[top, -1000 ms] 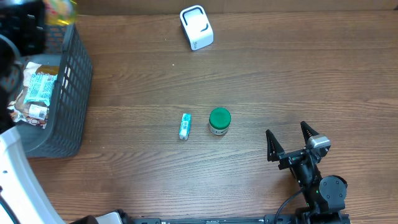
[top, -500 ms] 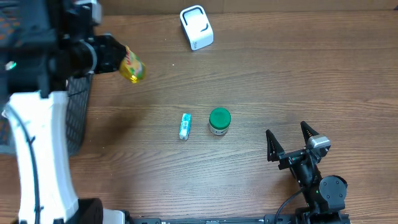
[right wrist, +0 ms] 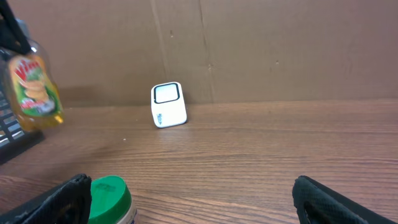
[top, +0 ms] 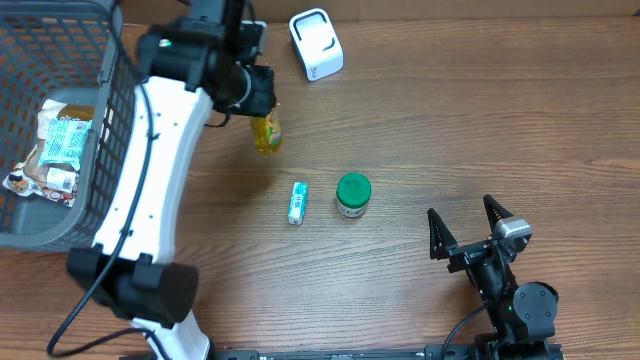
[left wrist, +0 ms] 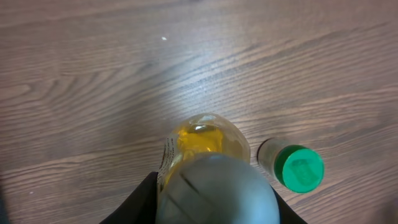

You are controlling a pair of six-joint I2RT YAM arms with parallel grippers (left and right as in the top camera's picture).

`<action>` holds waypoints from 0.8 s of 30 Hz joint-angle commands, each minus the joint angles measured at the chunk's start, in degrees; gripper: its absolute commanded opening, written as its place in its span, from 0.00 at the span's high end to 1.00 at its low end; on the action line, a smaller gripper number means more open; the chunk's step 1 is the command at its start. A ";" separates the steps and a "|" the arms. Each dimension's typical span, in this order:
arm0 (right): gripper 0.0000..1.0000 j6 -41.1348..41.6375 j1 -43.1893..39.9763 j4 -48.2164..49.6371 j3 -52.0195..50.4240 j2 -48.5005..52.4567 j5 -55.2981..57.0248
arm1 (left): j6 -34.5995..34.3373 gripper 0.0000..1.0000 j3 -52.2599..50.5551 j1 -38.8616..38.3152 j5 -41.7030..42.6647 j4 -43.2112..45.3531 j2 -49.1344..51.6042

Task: Scan the item barcode
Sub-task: 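Lift the bottle out and carry it toward the white scanner, then hold the bottle in front of the scanner with the left gripper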

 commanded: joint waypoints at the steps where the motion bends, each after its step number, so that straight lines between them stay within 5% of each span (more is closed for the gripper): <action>1: 0.00 -0.04 -0.26 0.28 -0.61 -0.46 0.31 | -3.56 0.78 0.87 -1.46 -3.54 1.27 2.08; 14: 0.00 -0.04 -0.26 0.28 -0.61 -0.46 0.31 | -8.13 0.76 0.83 -5.68 -13.62 0.07 -1.03; 24: 0.00 -0.04 -0.26 0.28 -0.61 -0.46 0.33 | -10.88 0.77 -5.40 -11.28 -19.30 2.05 -12.85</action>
